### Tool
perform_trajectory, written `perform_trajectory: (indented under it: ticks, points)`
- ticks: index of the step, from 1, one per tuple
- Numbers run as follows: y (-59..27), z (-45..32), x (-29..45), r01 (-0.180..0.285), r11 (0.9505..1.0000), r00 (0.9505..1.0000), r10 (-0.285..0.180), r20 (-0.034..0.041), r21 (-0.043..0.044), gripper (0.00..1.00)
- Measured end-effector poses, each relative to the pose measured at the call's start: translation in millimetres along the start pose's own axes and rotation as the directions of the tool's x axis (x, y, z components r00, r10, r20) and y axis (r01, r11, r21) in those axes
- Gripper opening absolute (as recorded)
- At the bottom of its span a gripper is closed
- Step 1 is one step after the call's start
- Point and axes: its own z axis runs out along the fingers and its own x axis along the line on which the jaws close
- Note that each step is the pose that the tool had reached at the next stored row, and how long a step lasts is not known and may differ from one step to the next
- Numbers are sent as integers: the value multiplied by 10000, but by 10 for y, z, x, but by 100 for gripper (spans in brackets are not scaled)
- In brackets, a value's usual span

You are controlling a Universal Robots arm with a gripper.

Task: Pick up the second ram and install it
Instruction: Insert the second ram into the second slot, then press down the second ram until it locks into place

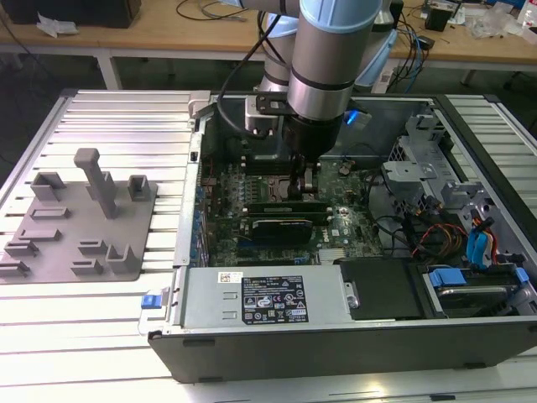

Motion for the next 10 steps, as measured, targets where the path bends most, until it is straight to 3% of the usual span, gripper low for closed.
perform_trajectory:
  ticks: [10]
  points:
    - [1,0,-3,-2,10000,10000,2,-1,0,8]
